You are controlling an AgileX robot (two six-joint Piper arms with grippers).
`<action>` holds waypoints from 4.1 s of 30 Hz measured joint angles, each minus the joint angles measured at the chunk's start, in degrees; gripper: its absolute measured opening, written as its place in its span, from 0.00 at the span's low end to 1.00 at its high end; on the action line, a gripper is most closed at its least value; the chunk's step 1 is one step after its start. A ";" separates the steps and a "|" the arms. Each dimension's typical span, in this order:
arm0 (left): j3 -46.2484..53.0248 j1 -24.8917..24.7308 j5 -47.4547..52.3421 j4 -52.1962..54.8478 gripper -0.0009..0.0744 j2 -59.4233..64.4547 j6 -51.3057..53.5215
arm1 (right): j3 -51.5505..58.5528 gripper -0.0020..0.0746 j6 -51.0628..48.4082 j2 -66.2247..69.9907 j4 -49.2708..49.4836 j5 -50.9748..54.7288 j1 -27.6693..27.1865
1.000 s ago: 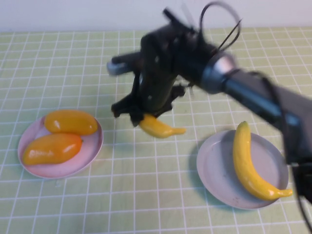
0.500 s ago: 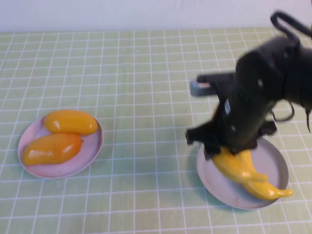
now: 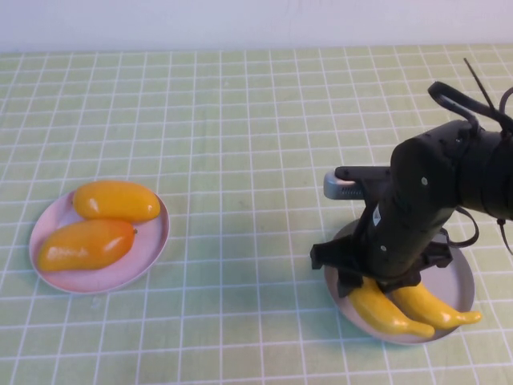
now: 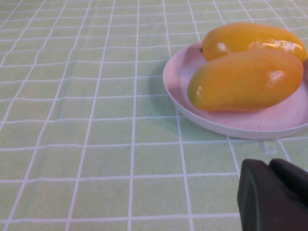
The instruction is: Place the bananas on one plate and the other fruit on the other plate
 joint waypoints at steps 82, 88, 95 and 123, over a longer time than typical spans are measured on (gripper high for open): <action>0.00 0.00 0.00 0.00 0.01 -0.04 0.09 | 70.12 0.01 -16.77 -100.64 -7.41 -39.08 -37.90; 0.00 0.00 0.00 0.06 0.01 -0.04 0.09 | 70.39 0.01 -28.43 -100.64 1.51 -37.92 -36.17; 0.00 0.00 0.00 0.06 0.01 -0.04 0.09 | 70.47 0.01 -29.56 -100.73 2.41 -32.20 -35.91; 0.00 0.00 0.00 0.06 0.01 -0.04 0.09 | 70.47 0.01 -29.75 -100.98 2.63 -31.66 -35.91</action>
